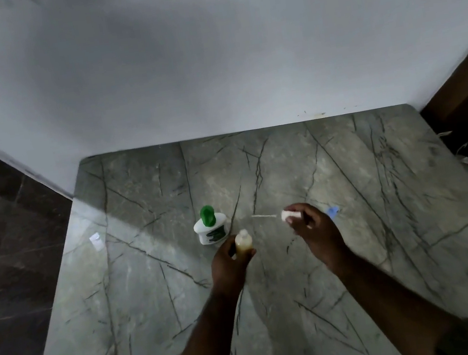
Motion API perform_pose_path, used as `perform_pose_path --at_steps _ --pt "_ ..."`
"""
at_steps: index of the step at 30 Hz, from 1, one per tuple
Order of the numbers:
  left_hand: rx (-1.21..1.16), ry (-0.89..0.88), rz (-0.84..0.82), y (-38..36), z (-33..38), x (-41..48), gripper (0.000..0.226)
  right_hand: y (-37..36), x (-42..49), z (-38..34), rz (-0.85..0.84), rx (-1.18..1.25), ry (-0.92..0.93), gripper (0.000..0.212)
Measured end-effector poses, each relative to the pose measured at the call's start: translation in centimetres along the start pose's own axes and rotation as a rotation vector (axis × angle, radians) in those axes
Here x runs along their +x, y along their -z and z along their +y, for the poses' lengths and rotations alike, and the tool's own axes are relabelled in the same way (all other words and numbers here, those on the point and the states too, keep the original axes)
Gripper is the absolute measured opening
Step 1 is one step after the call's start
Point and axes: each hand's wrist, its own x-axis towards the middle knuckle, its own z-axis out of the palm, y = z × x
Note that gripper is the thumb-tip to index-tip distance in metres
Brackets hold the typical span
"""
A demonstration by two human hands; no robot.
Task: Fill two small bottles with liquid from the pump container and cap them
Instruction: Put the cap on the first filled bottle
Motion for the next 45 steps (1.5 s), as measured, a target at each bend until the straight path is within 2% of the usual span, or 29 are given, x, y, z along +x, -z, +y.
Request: perform_pose_path --at_steps 3,7,14,17,23,30,39,45 --pt "0.021 -0.038 -0.011 -0.7 0.2 0.0 0.044 0.4 1.0 -3.4 -0.121 -0.089 0.109 0.014" --pt "0.068 -0.067 -0.021 -1.2 0.2 -0.1 0.042 0.3 1.6 -6.2 -0.212 -0.398 0.304 0.011" --pt "0.093 -0.090 -0.023 -1.1 0.0 0.0 0.042 0.2 1.5 -7.8 -0.269 -0.535 0.395 0.012" --pt "0.090 -0.089 -0.023 -1.0 0.1 0.0 0.042 0.4 1.8 -8.6 -0.233 -0.544 0.417 0.013" --pt "0.067 -0.099 -0.031 -0.9 0.3 -0.1 0.042 0.3 2.1 -9.2 -0.269 -0.557 0.440 0.012" --pt "0.069 -0.093 -0.031 -0.9 0.5 -0.3 0.041 -0.8 2.4 -8.4 -0.409 -0.614 0.404 0.014" --pt "0.113 -0.094 -0.034 -1.1 1.0 -0.4 0.045 -2.8 2.8 -7.9 -0.607 -0.849 0.384 0.026" --pt "0.118 -0.074 -0.041 -1.2 0.7 -0.2 0.048 -4.0 3.3 -8.2 -0.678 -0.992 0.404 0.023"
